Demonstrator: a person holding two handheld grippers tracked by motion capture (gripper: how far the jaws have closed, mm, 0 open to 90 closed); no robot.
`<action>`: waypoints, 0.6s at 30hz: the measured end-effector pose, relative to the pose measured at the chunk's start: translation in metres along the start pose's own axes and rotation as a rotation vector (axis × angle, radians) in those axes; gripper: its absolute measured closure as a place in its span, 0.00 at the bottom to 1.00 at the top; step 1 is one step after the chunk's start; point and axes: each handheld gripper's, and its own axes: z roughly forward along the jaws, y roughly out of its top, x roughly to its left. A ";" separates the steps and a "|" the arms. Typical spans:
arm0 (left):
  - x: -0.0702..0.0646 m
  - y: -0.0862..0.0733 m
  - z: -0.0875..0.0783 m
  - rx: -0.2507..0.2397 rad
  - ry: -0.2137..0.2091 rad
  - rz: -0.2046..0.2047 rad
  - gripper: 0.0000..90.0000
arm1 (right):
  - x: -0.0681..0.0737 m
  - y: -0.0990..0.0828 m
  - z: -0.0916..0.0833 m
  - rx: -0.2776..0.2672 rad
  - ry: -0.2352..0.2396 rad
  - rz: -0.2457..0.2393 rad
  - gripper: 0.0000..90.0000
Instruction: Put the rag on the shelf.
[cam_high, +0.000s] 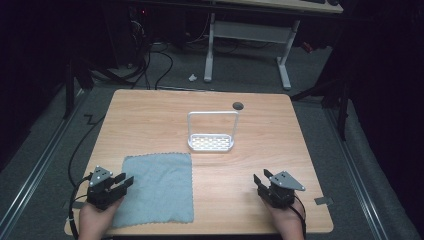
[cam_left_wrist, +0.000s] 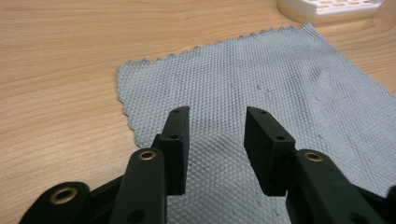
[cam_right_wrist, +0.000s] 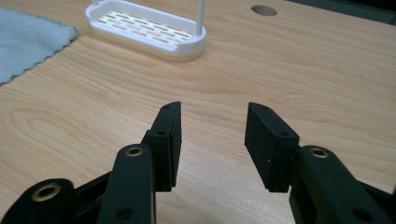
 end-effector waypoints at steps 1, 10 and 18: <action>0.001 0.000 0.000 0.002 0.000 0.000 0.67 | -0.001 -0.001 0.001 0.008 0.003 -0.003 0.63; 0.003 -0.002 0.001 0.015 0.005 0.007 0.66 | -0.006 -0.006 0.005 0.038 0.022 0.018 0.62; 0.004 -0.003 0.002 0.042 0.001 0.026 0.71 | 0.001 -0.006 0.009 0.051 0.046 -0.005 0.63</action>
